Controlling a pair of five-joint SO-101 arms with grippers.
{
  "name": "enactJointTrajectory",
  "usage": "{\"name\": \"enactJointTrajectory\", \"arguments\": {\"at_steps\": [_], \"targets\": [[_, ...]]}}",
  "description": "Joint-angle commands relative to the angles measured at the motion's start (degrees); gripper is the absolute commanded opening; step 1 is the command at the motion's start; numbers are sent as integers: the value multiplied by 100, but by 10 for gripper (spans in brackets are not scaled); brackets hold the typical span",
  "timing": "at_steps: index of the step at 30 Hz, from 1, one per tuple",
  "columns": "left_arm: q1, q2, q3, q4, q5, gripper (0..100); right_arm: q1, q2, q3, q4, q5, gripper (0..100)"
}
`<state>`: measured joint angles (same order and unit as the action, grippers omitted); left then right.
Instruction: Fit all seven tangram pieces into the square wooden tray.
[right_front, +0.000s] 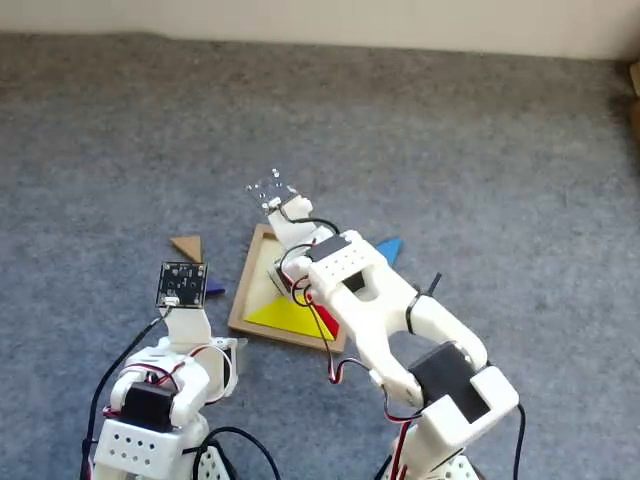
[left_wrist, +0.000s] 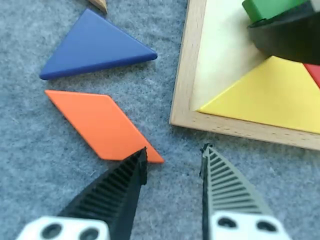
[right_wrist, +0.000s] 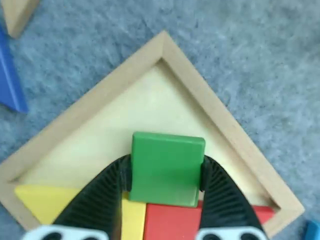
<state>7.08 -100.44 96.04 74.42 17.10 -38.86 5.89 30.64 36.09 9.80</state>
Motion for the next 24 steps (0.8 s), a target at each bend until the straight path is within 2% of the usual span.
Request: {"name": "enactJointTrajectory", "arguments": {"at_steps": [1,7,18,24], "targets": [[40,-110,127,35,35,179,-31,-268,-13,-66,-26,111],[40,-110,127,35,35,179,-31,-277,-4,-66,-26,210],[40,-110,127,35,35,179,-57,-312,-31,-22,-18,214],[40,-110,127,35,35,179,145,-629,-681,945,-26,214]]}}
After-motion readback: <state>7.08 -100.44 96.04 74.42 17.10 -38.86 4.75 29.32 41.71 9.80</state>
